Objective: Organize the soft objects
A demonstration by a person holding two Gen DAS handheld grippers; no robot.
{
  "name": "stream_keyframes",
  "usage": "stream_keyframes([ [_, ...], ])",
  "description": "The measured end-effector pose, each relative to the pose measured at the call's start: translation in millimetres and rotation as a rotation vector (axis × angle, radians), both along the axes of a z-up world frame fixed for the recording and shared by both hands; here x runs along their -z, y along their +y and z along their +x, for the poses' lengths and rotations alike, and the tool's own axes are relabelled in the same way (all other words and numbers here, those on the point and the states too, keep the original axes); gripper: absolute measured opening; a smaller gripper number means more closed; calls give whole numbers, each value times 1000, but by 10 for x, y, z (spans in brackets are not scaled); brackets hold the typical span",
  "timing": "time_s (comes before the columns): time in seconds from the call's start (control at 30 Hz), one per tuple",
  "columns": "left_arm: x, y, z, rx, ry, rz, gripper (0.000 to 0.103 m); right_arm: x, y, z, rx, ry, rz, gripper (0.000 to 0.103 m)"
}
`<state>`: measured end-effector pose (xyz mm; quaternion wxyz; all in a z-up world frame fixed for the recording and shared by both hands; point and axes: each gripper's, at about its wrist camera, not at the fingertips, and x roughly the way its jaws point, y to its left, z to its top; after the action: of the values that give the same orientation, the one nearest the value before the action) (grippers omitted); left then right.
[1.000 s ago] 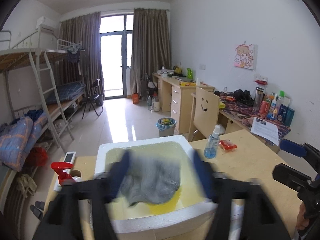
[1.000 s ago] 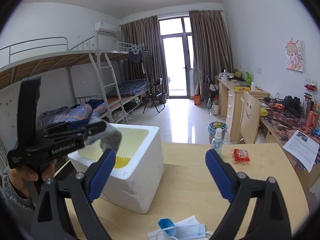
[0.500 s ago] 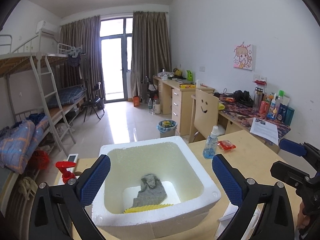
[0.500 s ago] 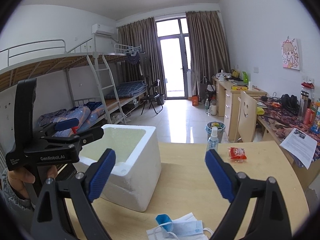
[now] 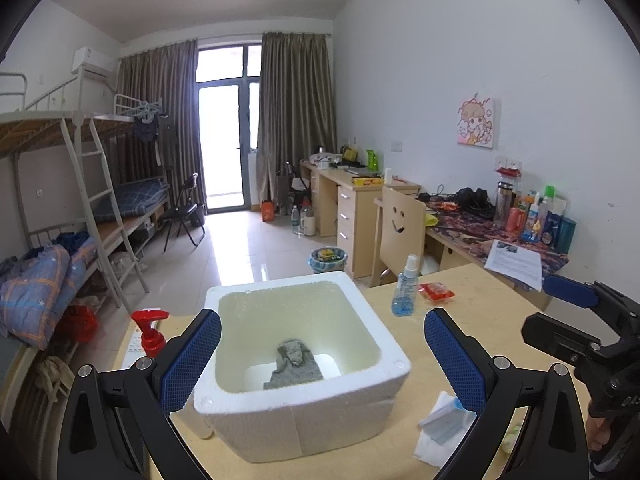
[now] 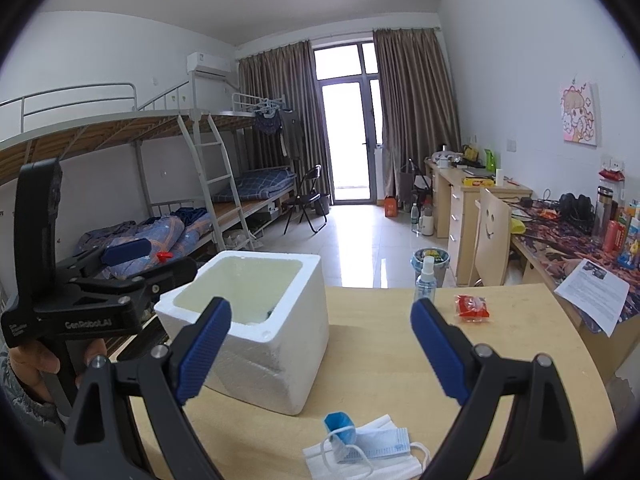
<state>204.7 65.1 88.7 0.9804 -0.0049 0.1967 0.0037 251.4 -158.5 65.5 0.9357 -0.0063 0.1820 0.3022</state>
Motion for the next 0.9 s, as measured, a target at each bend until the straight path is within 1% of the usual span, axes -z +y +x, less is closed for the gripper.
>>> stream_keyframes([
  [0.3, -116, -144, -391, 12, -49, 13, 102, -96, -84, -293, -1, -38, -4, 94],
  [0.6, -168, -278, -794, 34, -103, 2, 102, -132, -210, -603, -4, -70, 4, 95],
  [0.8, -153, -354, -1003, 35, -124, 10, 102, -126, -297, -834, 5, -86, 14, 95],
  [0.9, -138, -358, -1105, 33, -129, 1, 102, -124, -352, -931, 12, -91, 27, 95],
])
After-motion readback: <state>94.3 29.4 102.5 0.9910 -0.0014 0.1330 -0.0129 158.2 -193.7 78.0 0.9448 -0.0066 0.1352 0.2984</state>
